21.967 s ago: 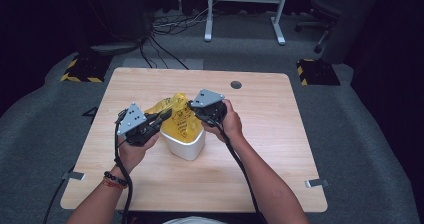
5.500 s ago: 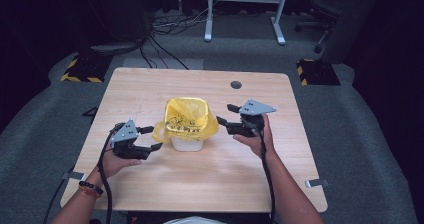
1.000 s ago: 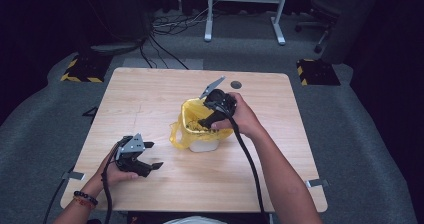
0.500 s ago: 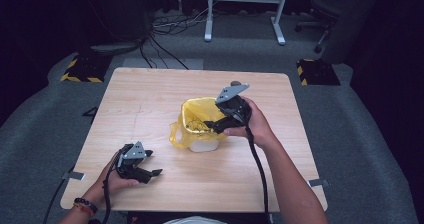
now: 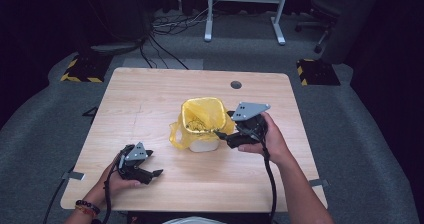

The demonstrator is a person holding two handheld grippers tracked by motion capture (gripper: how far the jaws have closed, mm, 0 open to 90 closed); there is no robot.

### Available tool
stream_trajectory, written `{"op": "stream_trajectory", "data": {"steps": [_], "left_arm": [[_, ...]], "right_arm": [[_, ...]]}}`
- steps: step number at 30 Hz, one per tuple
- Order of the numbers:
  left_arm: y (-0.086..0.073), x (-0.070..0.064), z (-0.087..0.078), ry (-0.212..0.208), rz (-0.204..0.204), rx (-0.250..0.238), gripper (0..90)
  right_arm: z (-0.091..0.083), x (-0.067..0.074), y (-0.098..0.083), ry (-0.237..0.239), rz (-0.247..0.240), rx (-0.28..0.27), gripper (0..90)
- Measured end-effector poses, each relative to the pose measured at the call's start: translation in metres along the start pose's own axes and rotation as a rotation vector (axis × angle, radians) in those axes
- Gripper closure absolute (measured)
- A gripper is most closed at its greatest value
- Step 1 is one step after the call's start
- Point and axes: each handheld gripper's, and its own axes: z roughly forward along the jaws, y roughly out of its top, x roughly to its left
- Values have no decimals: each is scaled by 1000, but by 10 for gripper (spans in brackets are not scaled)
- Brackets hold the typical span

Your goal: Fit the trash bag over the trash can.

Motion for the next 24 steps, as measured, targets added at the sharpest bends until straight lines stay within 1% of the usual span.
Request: {"op": "stream_trajectory", "data": {"steps": [1, 4, 9, 11, 15, 18, 20, 22, 24], "left_arm": [[0, 0, 0, 0, 0, 0, 181], [0, 0, 0, 2, 3, 1, 181], [0, 0, 0, 0, 0, 0, 181], [0, 0, 0, 1, 2, 0, 181], [0, 0, 0, -1, -1, 0, 181], [0, 0, 0, 0, 0, 0, 181], [0, 0, 0, -1, 0, 0, 181], [0, 0, 0, 3, 4, 0, 181], [0, 0, 0, 0, 0, 0, 181]], "right_arm": [[-1, 2, -2, -11, -12, -2, 255], [-3, 7, -10, -17, -29, 7, 246], [-6, 13, -24, -55, -58, 20, 247], [-7, 14, -28, -58, -50, 18, 244], [-6, 14, -39, -90, -53, 40, 243], [-5, 14, -46, -94, -53, 46, 243], [-4, 14, -51, -117, -64, 59, 243], [-3, 14, -55, -131, -65, 73, 243], [-3, 13, -60, -138, -58, 76, 243]]}}
